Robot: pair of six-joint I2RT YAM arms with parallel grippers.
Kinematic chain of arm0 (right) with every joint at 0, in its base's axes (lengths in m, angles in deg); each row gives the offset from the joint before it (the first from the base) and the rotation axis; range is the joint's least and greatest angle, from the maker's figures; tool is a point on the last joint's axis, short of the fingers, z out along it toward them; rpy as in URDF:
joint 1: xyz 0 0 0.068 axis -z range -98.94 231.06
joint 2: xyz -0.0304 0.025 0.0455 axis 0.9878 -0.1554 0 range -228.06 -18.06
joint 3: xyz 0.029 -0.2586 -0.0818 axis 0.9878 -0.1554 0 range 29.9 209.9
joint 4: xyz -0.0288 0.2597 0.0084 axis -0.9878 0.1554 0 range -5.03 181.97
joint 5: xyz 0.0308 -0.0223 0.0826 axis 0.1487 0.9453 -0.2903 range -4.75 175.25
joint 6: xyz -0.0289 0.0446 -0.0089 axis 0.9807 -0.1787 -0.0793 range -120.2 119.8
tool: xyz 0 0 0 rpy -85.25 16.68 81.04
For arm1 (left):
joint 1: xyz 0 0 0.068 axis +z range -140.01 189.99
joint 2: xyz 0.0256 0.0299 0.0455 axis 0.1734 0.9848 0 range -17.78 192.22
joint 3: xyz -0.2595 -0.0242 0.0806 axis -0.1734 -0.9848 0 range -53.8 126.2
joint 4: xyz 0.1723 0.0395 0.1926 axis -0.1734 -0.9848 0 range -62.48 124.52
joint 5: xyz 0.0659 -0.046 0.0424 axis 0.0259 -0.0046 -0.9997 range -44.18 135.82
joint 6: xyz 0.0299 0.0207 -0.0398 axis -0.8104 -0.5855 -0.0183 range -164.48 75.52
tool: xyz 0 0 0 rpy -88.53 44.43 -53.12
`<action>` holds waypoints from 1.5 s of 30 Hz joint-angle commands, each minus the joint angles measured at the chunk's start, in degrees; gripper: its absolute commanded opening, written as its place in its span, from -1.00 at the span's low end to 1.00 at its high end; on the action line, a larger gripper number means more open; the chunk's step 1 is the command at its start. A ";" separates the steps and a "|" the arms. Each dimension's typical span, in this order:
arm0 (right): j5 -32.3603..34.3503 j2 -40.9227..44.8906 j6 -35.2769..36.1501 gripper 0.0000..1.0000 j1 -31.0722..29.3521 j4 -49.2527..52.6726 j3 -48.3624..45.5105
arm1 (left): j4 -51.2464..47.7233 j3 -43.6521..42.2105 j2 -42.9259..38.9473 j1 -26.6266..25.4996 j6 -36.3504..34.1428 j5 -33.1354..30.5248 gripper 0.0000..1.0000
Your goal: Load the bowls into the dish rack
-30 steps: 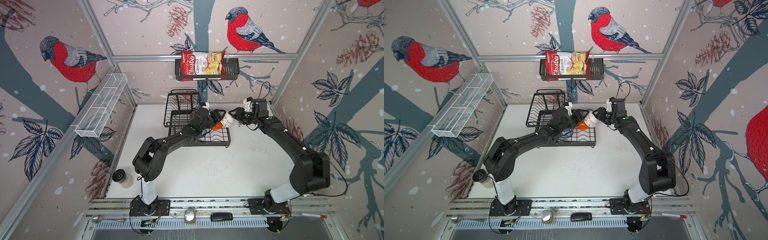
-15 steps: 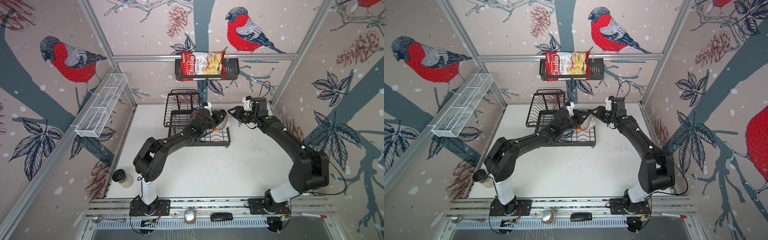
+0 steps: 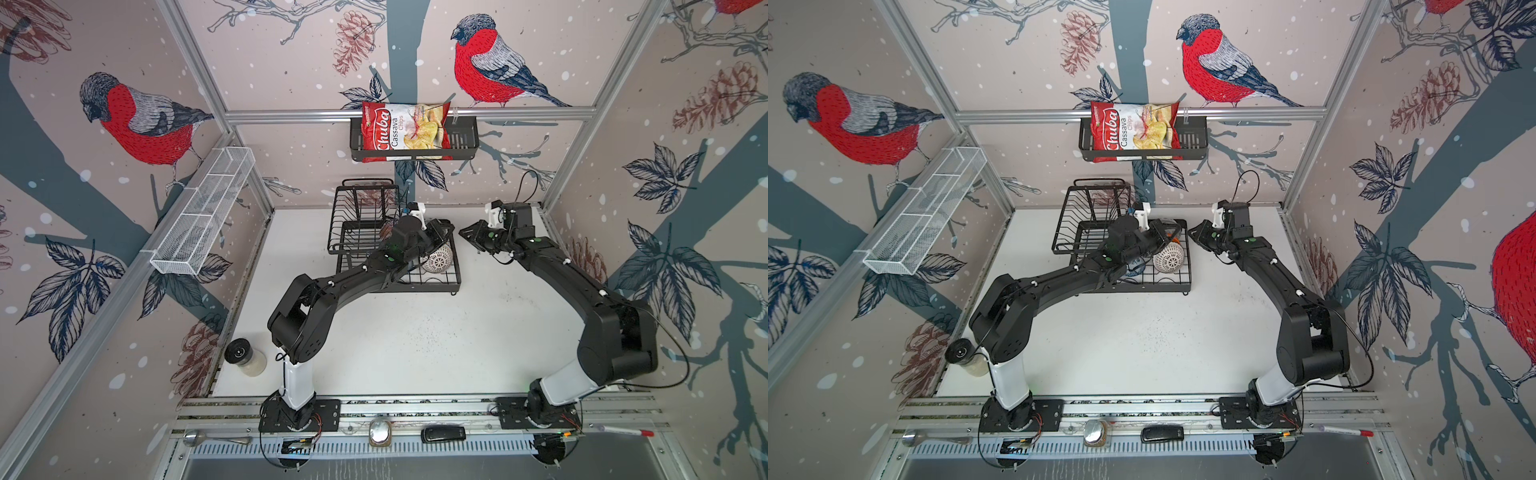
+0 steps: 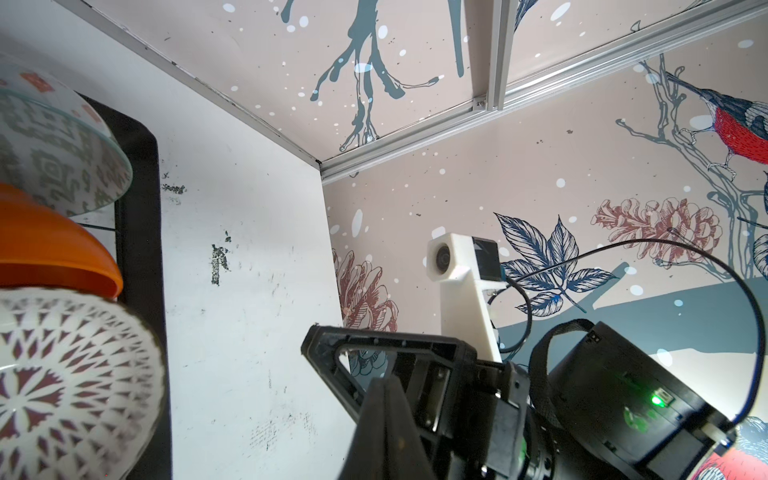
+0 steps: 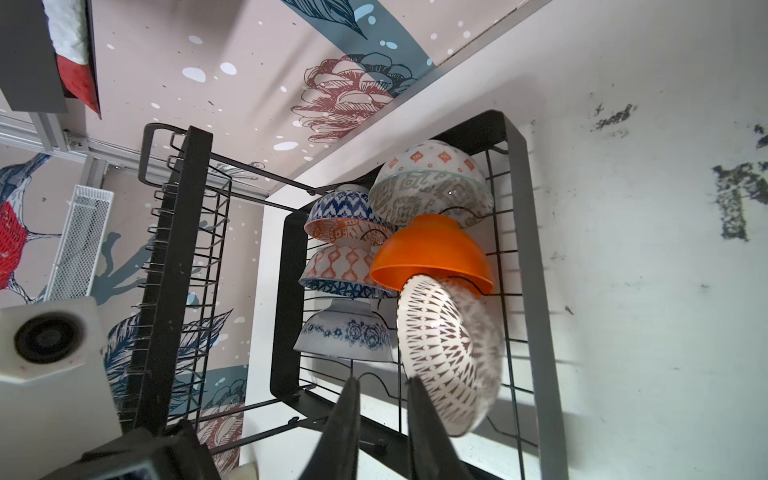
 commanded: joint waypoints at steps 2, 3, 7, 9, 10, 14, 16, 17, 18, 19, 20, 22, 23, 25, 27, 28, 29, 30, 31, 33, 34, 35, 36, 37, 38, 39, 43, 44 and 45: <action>2.10 -0.37 1.76 -0.49 -0.58 -0.09 -1.35 | -1.20 2.24 -1.06 0.17 -3.66 -0.05 -0.99; 2.50 -0.70 1.97 -0.47 -0.67 0.16 -1.45 | -1.83 2.90 -1.07 0.17 -4.08 0.15 -0.98; 4.54 -2.18 3.62 -0.38 -1.77 2.16 -1.58 | -5.62 6.28 -1.92 0.25 -7.40 0.05 -0.76; 6.40 -2.81 4.80 -0.34 -3.04 3.43 -1.37 | -8.24 8.01 -2.48 0.26 -9.68 -0.10 -0.57; 7.03 -3.50 5.29 -0.31 -3.58 4.07 -1.08 | -8.84 8.40 -2.94 0.41 -10.47 -0.27 -0.53; 9.88 -6.16 7.08 -0.24 -5.56 6.61 0.34 | -10.56 8.98 -4.70 1.44 -11.81 0.43 -0.29; 11.84 -6.72 7.59 -0.21 -6.18 7.06 0.50 | -12.94 10.36 -5.30 1.82 -13.45 0.99 -0.14; 13.04 -7.09 8.07 -0.18 -6.53 7.50 0.85 | -14.27 10.97 -5.65 1.99 -14.42 1.30 -0.08; 14.02 -7.57 8.58 -0.17 -6.88 8.24 1.37 | -14.98 11.16 -5.91 2.23 -15.05 1.55 -0.04; 15.09 -8.10 9.12 -0.17 -7.18 8.92 1.84 | -15.98 11.46 -6.38 2.49 -15.76 1.83 0.01; 15.82 -8.71 9.38 -0.16 -7.52 9.24 2.23 | -16.84 11.56 -6.78 2.62 -16.73 2.11 0.08; 17.69 -9.54 9.68 -0.16 -7.96 9.65 2.74 | -19.03 12.04 -7.36 2.72 -19.22 2.82 0.20; 18.86 -9.80 9.80 -0.16 -8.21 9.71 2.86 | -20.37 12.16 -7.68 2.72 -20.67 3.21 0.26; 20.02 -10.50 10.13 -0.16 -8.66 9.79 3.28 | -22.31 11.38 -8.74 2.72 -22.85 3.54 0.46; 20.26 -11.76 10.40 -0.17 -8.98 10.07 3.78 | -22.88 9.42 -10.31 2.71 -24.58 3.62 0.70; 20.89 -12.29 10.39 -0.17 -9.06 10.24 4.16 | -22.96 8.04 -11.29 2.71 -25.45 3.64 0.86; 22.01 -12.79 10.37 -0.18 -9.36 10.48 4.46 | -22.89 6.43 -12.34 2.70 -26.40 3.32 0.96; 22.83 -13.21 10.49 -0.19 -9.62 10.54 4.68 | -22.73 5.01 -13.29 2.67 -27.13 3.10 0.96; 23.25 -13.50 10.59 -0.20 -9.96 10.51 4.86 | -22.34 3.51 -14.32 2.71 -27.96 2.88 0.96; 23.53 -14.26 10.60 -0.22 -10.32 10.50 5.27 | -21.79 0.95 -16.05 2.71 -29.58 2.41 0.96; 23.68 -14.82 10.56 -0.25 -10.48 10.59 5.70 | -21.47 -0.25 -16.88 2.73 -30.48 2.37 0.96; 23.87 -15.35 10.53 -0.27 -10.58 10.63 5.91 | -20.93 -1.42 -17.70 2.71 -31.27 2.48 0.96; 24.00 -15.66 10.40 -0.29 -10.62 10.55 6.06 | -20.43 -2.38 -18.20 2.74 -31.83 2.78 0.96; 24.08 -15.88 10.35 -0.33 -10.83 10.35 6.13 | -19.42 -3.50 -18.82 2.71 -32.49 3.41 0.96; 24.19 -16.18 10.23 -0.38 -10.91 10.24 6.25 | -18.55 -4.52 -19.44 2.72 -33.15 3.85 0.96; 24.26 -16.50 10.17 -0.42 -10.92 10.23 6.29 | -17.81 -5.29 -19.88 2.71 -33.76 4.06 0.96; 24.25 -17.42 10.10 -0.59 -11.03 10.41 6.82 | -15.90 -7.85 -21.01 2.69 -36.94 5.10 0.96; 24.27 -17.62 10.02 -0.63 -11.11 10.41 6.75 | -15.14 -8.64 -21.27 2.71 -37.52 5.55 0.96; 24.20 -17.69 10.02 -0.67 -11.14 10.32 6.73 | -14.48 -9.28 -21.41 2.71 -37.78 5.93 0.97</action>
